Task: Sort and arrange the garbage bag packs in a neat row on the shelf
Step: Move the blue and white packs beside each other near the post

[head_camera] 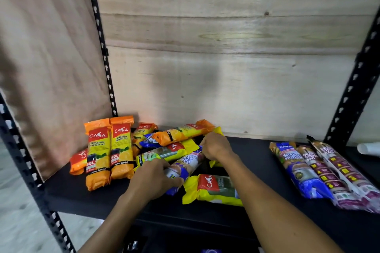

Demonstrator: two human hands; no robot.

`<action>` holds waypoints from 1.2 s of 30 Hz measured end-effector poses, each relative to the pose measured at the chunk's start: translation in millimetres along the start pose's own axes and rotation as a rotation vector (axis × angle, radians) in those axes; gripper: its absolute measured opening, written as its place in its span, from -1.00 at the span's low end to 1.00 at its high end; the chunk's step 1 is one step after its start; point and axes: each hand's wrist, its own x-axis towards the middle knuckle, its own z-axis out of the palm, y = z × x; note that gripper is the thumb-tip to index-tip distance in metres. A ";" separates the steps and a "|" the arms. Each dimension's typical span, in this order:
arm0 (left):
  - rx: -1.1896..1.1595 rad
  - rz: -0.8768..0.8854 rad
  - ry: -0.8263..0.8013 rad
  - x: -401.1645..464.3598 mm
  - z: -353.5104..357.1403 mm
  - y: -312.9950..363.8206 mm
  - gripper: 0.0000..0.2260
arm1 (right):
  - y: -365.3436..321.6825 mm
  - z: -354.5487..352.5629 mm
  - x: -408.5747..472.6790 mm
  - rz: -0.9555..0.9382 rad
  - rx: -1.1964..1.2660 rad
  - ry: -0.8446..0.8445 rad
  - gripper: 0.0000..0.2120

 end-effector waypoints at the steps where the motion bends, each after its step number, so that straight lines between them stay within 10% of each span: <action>1: -0.005 0.003 -0.008 -2.8 -3.0 2.1 -0.50 | 1.1 -3.9 -3.3 0.010 0.012 0.002 -0.70; 22: -0.192 0.165 0.126 -12.3 35.0 154.3 -0.34 | 108.5 -126.8 -31.7 0.152 0.197 0.256 -0.78; 36: -0.230 0.035 -0.021 24.8 110.9 224.5 -0.26 | 174.2 -122.4 19.9 0.110 0.254 0.068 -0.91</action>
